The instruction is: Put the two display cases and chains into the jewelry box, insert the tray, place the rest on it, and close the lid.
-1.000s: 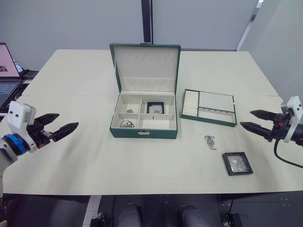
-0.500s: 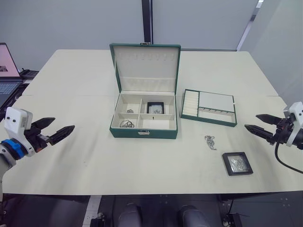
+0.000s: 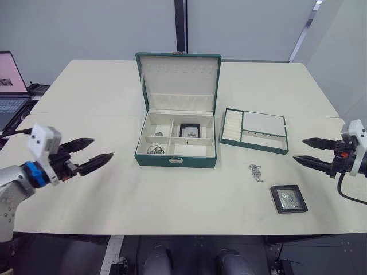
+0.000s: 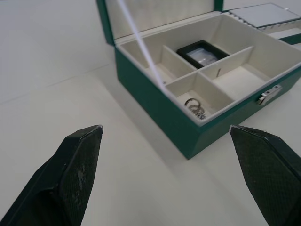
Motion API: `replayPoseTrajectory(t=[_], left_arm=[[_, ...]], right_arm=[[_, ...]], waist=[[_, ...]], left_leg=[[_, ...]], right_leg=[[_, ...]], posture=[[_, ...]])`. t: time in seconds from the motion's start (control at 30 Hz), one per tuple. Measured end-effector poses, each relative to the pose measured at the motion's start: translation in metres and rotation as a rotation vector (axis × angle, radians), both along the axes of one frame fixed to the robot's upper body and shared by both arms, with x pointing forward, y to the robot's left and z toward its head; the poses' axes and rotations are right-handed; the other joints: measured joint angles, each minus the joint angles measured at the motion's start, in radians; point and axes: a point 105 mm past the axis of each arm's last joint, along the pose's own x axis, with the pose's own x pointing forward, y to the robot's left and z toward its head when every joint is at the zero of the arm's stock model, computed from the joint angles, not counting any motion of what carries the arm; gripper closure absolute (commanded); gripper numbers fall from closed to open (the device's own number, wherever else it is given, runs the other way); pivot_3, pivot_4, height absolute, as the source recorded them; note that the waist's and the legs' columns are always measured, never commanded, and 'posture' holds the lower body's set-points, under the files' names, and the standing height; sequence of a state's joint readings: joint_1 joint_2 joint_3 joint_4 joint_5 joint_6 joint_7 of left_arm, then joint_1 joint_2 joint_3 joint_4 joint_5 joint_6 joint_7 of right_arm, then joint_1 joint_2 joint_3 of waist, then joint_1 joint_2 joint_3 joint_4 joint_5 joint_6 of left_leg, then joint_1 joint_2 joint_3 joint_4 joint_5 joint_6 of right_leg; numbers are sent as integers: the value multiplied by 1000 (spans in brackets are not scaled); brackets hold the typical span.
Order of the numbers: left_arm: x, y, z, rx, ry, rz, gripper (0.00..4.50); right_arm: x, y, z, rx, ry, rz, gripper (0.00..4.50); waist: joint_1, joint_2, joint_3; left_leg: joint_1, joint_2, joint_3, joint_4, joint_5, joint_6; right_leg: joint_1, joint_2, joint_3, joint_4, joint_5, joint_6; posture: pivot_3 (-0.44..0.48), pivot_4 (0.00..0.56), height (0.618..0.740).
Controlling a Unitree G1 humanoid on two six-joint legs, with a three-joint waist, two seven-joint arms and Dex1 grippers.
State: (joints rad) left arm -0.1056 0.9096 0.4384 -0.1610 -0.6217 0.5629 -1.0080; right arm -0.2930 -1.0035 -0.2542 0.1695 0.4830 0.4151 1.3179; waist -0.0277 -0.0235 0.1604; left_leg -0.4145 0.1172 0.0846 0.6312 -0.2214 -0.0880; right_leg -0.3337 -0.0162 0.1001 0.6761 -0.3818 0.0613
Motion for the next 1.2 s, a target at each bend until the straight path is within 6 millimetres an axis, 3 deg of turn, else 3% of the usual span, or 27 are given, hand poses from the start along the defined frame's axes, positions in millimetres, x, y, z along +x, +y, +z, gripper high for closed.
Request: replayPoseTrajectory(t=[0.13,0.23,0.4,0.53,0.67,0.77,0.87,1.2], left_arm=[[-11,-59,5,57,-29,-289,17],[-32,-101,-8,65,-1,-522,17],[-58,-140,-18,49,-62,-772,17],[-71,-148,-26,53,-101,-865,17],[-77,-152,-36,57,-129,-918,17],[-79,-153,-40,57,-136,-922,0],[-80,-156,-41,59,-168,-925,0],[-77,-157,-45,62,-171,-893,0]], right_arm=[[-22,34,14,-60,-13,184,0],[-44,51,1,-105,36,286,0],[-75,54,-23,-162,114,366,0],[-89,44,-35,-266,117,421,0],[-91,36,-44,-352,90,462,0],[-89,30,-53,-388,98,476,621],[-83,27,-60,-426,84,493,1622],[-70,21,-73,-447,89,501,1622]], waist=[[2,0,0],[3,0,0],[5,0,0],[0,0,0],[-1,-1,0],[-1,0,0],[-1,0,0],[-1,0,0]], left_leg=[[0,0,0,0,0,0],[0,0,-1,0,0,0],[0,0,-2,2,0,0],[2,0,-2,3,0,0],[16,-1,-2,-1,-2,3],[16,-1,-3,-1,-2,3],[16,-1,-2,-1,-1,2],[17,-1,-3,-1,-1,2]], right_leg=[[0,0,0,0,0,0],[1,0,0,-1,0,0],[2,0,0,-1,0,0],[5,1,0,-1,0,0],[20,1,0,-6,0,0],[22,1,0,-11,0,0],[24,1,1,-13,0,0],[26,1,0,-13,0,0]], posture=[[0,150,740],[0,150,740],[0,150,740],[0,150,740],[0,150,740],[0,150,740],[0,150,740],[0,150,740]])
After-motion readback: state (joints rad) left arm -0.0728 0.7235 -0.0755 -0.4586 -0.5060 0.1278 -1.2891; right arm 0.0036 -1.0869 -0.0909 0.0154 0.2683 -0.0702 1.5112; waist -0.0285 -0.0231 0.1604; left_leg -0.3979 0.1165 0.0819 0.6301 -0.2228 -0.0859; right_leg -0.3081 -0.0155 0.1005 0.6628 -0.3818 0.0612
